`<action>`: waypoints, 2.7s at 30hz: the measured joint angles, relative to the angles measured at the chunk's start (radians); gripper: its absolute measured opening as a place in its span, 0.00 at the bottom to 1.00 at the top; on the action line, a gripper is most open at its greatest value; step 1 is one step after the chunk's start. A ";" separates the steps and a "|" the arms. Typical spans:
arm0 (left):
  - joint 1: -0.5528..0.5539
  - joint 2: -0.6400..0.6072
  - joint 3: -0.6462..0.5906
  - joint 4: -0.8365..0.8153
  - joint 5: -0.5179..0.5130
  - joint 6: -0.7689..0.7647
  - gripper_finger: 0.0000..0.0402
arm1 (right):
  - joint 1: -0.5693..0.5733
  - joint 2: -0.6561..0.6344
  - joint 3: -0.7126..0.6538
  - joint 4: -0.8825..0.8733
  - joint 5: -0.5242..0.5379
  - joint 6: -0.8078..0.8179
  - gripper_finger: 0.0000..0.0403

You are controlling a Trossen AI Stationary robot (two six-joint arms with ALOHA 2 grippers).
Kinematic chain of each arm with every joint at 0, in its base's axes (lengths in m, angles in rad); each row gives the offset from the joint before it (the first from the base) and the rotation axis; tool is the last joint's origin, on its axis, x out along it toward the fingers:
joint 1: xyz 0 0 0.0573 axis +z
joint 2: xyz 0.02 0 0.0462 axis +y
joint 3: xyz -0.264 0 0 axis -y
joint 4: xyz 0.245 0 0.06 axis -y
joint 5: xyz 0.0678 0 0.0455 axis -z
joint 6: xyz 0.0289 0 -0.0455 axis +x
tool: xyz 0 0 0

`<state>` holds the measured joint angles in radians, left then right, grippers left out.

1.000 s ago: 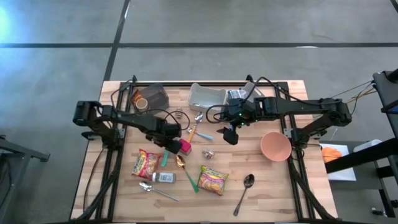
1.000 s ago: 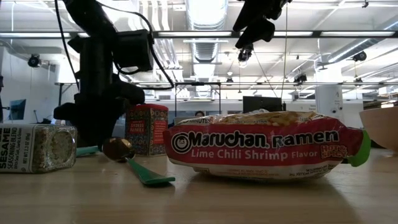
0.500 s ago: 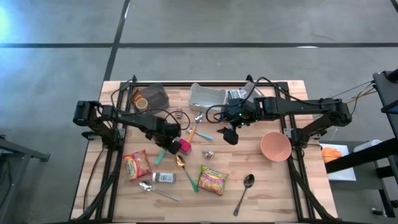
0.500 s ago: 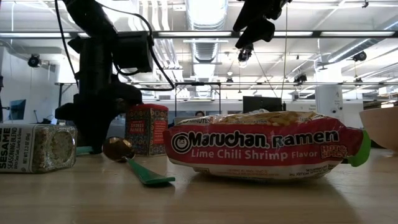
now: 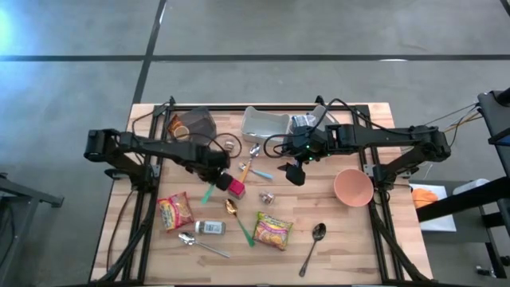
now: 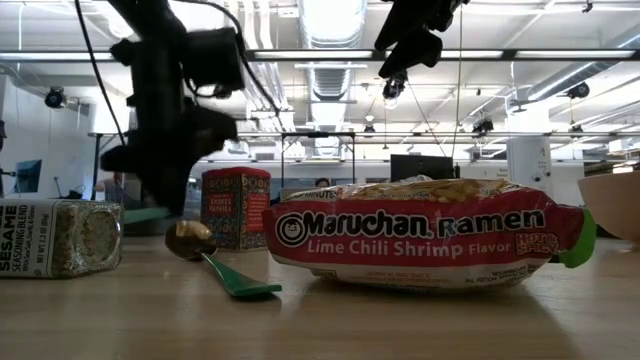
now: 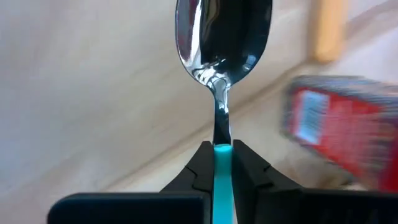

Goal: Pick & Place Food Item
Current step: Put the big blue spoon into the left gray bin

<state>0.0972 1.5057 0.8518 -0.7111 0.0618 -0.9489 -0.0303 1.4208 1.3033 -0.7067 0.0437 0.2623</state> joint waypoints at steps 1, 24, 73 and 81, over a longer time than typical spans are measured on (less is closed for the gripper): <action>0.008 -0.011 0.013 0.005 -0.003 0.009 0.05 | 0.000 0.000 0.000 0.000 0.000 0.000 0.75; 0.368 -0.028 0.391 -0.002 -0.092 0.677 0.05 | 0.000 0.000 0.000 0.000 0.088 0.079 0.75; 0.434 0.494 0.745 0.119 0.017 1.154 0.05 | 0.025 0.002 0.000 -0.023 0.077 0.132 0.75; 0.434 0.494 0.745 0.014 0.018 1.170 0.05 | 0.025 0.002 0.000 -0.023 0.077 0.131 0.75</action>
<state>0.5307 1.9999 1.5967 -0.6972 0.0799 0.2211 -0.0055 1.4223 1.3033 -0.7296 0.1207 0.3935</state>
